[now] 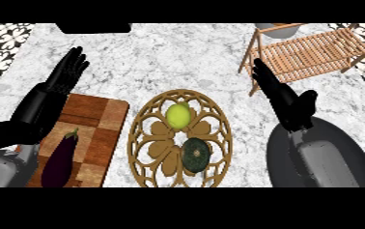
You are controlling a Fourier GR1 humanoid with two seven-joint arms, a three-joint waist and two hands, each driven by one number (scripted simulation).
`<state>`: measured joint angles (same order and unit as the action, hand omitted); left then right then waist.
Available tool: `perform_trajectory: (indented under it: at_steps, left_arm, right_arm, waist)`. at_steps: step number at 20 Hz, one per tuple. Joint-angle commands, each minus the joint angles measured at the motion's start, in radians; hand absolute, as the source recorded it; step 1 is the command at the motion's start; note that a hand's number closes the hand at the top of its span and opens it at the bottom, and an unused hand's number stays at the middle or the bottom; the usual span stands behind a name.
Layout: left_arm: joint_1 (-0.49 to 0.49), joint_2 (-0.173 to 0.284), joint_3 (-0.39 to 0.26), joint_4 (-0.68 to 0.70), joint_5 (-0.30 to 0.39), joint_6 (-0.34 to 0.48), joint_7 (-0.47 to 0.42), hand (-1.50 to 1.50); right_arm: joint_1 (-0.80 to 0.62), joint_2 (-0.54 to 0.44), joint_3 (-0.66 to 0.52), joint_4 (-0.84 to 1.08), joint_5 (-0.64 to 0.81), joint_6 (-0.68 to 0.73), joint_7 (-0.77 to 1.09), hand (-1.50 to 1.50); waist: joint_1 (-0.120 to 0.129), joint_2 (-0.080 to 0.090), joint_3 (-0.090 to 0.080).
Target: Pick the pear from the placemat and place it in the tiered shelf
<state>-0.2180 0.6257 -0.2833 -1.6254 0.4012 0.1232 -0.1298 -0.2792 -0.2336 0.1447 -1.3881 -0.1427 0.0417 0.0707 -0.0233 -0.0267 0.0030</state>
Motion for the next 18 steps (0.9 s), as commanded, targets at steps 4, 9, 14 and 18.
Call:
perform_trajectory:
  at_steps: [4, 9, 14, 18]
  left_arm:
    - [0.047, -0.022, 0.023, 0.014, -0.011, 0.064, 0.069, 0.00]
    - [0.062, -0.065, -0.021, 0.038, -0.029, 0.113, 0.127, 0.00]
    - [0.072, -0.055, 0.017, 0.044, -0.012, 0.115, 0.169, 0.00]
    - [0.135, -0.070, 0.020, 0.006, -0.033, 0.126, 0.149, 0.00]
  right_arm:
    - [-0.210, 0.121, -0.195, 0.076, -0.191, -0.040, -0.081, 1.50]
    - [-0.188, 0.024, -0.102, 0.285, 0.035, -0.206, 0.238, 1.50]
    - [-0.211, 0.102, -0.102, 0.244, -0.130, -0.013, 0.225, -1.50]
    - [-0.191, 0.075, -0.083, 0.123, -0.146, 0.040, 0.303, -1.50]
  waist:
    - [0.068, 0.034, 0.000]
    - [0.069, 0.041, -0.006]
    - [0.041, 0.030, -0.002]
    - [0.026, 0.023, -0.003]
